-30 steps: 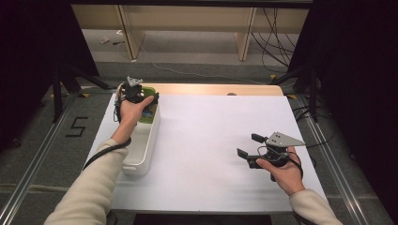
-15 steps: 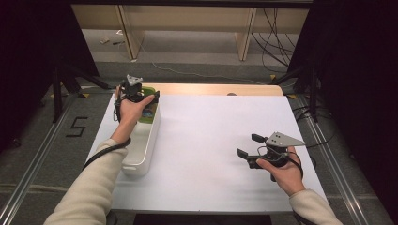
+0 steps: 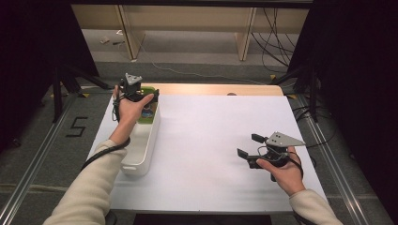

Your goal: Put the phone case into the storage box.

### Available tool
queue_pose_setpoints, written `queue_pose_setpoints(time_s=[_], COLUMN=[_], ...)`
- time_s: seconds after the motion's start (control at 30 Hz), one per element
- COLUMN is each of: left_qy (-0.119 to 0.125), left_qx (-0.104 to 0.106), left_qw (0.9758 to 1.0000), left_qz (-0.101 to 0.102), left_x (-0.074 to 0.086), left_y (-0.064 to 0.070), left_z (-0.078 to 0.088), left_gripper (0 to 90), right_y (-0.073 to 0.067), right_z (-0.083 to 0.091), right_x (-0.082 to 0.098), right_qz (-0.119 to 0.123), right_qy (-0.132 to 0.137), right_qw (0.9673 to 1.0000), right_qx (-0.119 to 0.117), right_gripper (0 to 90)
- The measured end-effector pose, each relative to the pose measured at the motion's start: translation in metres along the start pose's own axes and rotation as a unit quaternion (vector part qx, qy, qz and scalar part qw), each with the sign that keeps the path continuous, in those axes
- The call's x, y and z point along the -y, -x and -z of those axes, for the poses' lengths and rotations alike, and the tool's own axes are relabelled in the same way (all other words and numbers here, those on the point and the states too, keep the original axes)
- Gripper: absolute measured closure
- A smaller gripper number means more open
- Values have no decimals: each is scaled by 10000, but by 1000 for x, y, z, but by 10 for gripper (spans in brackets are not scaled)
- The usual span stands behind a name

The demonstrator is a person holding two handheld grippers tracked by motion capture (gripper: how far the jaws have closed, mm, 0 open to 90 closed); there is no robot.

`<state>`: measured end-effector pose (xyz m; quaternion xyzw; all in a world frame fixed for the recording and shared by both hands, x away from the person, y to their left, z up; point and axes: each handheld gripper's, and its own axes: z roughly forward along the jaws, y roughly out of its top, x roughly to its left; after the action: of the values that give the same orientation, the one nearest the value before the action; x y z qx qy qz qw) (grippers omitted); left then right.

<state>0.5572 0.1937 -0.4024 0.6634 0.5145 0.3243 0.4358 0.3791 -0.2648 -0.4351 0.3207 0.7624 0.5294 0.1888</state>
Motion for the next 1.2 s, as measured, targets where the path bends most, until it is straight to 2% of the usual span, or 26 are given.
queue_pose_setpoints(time_s=[0.2, 0.57, 0.77, 1.2], left_qy=[65, 101, 144, 240], left_qx=[5, -31, 9, 331], left_qw=[10000, 9999, 9999, 9992], left_qz=[-50, 5, 47, 44], left_x=[-1, -1, -1, 3], left_y=[1, -5, -6, 4], left_z=[10, 17, 27, 48], left_gripper=[10, 6, 8, 14], right_y=[0, 0, 0, 0], right_z=[0, 0, 0, 0], right_x=[0, 0, 0, 0], right_qz=[0, -7, -5, -4], right_qy=[19, 20, 22, 22], right_qw=[10000, 10000, 10000, 10000], right_qx=[2, -2, -4, 4], right_gripper=[158, 158, 158, 158])
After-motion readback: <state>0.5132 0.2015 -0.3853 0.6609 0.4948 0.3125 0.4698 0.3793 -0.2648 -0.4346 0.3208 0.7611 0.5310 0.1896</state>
